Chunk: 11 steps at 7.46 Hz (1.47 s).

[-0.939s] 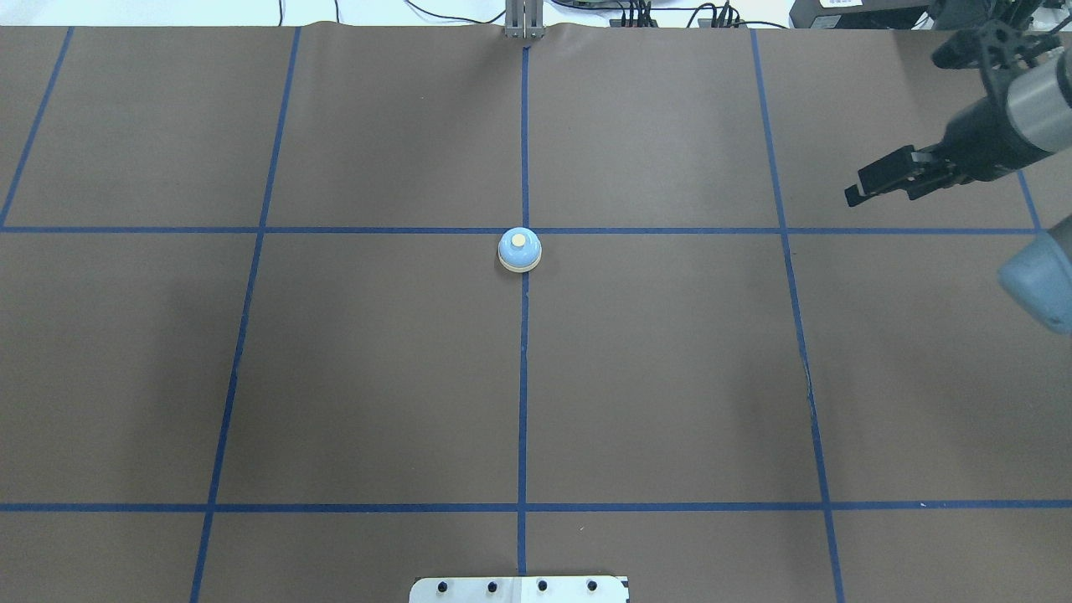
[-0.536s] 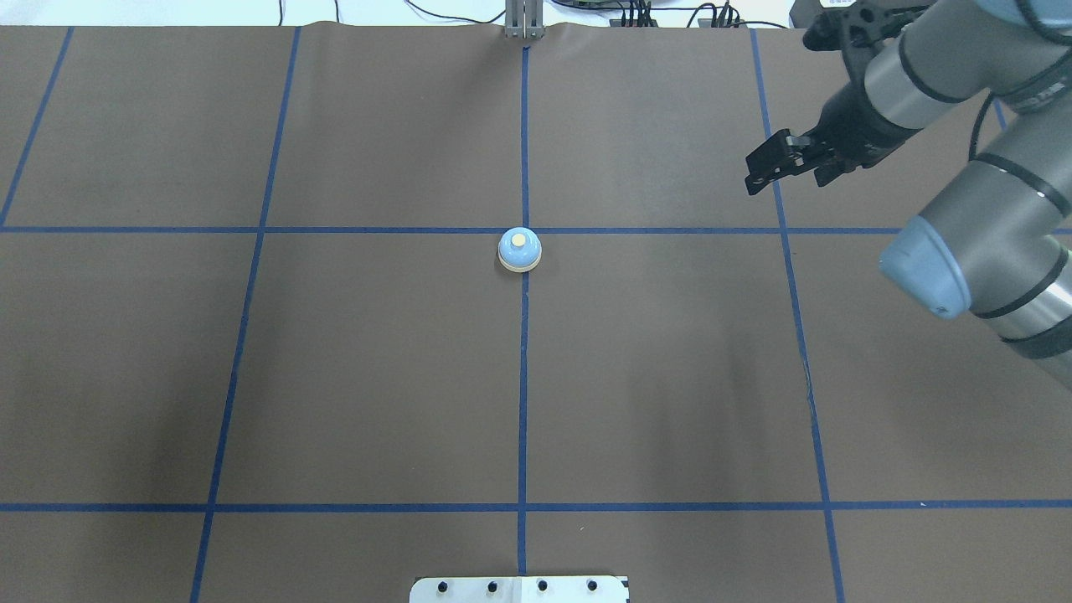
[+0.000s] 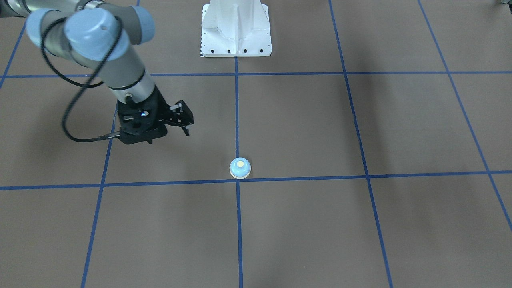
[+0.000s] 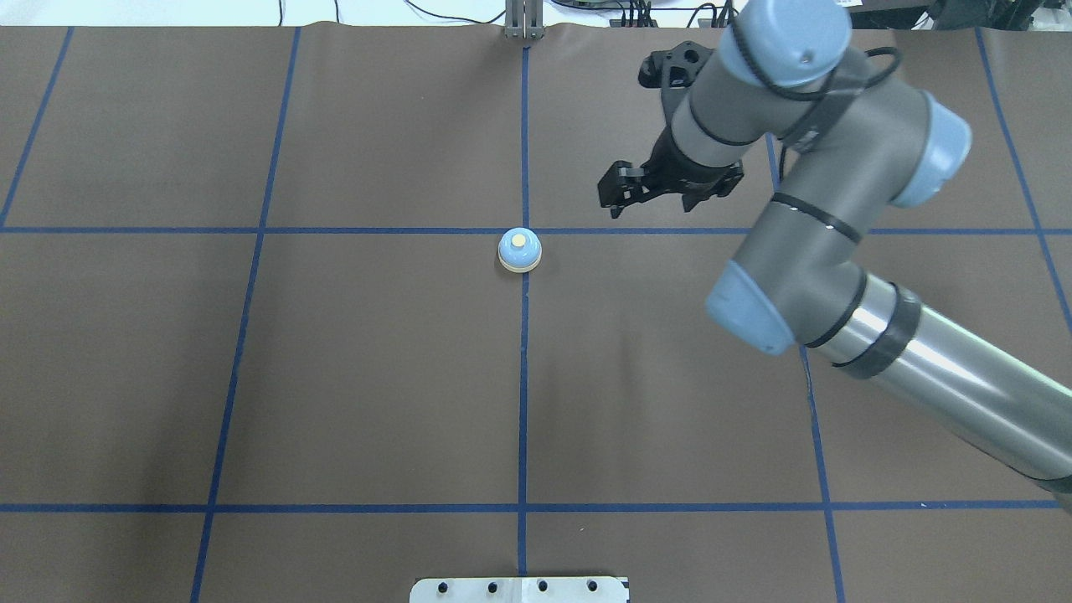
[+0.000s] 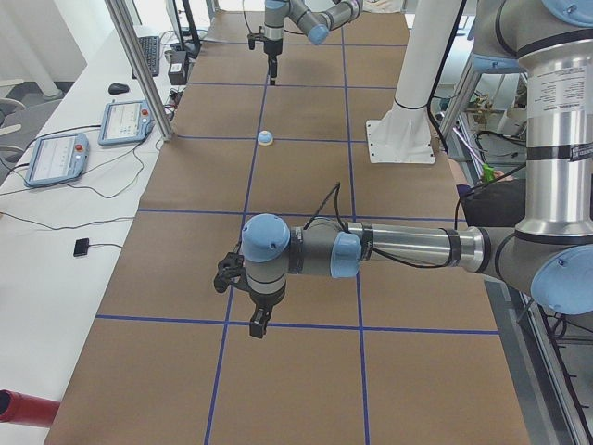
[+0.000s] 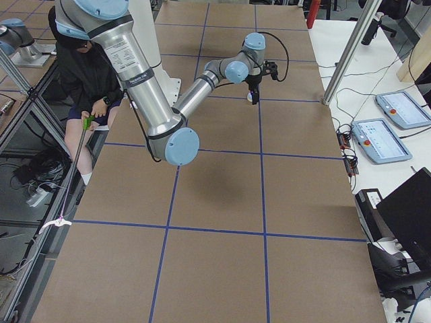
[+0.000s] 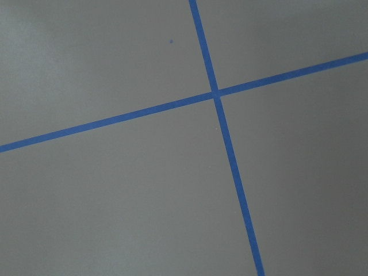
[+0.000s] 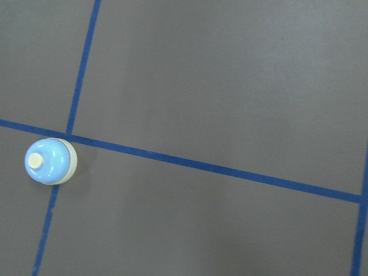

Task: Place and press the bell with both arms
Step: 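Move the right gripper above the bell's top button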

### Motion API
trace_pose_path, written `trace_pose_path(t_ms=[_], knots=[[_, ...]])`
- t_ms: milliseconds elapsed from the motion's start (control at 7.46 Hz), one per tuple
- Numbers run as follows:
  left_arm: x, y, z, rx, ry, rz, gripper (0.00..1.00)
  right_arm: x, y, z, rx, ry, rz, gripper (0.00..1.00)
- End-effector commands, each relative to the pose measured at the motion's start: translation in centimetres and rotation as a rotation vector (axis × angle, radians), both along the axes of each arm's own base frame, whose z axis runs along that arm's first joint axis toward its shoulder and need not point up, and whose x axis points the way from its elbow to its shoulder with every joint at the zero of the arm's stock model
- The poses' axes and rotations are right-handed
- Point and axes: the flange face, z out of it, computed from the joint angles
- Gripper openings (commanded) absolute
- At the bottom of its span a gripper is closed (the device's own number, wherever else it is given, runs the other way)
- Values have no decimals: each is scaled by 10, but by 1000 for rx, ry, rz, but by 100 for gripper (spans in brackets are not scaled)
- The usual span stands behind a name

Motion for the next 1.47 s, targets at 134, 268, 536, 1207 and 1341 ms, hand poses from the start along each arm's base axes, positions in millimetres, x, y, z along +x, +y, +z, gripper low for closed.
trace_pose_path(t_ms=[134,268,536,1207,1341], knots=[[0,1,0,1,1,1,100,-131,-12,-67,-65,68,57,82],[0,1,0,1,1,1,100,-140,-14,-68,-68,79,50,51],[0,4,2,-3,2,1,100,-145,-15,-63,-71,86,46,0],[1,7,3,-4,5,2,100,-172,-35,-49,-65,86,44,0],[1,7,2,-2,5,2,100,-173,-36,-46,-69,88,44,0]])
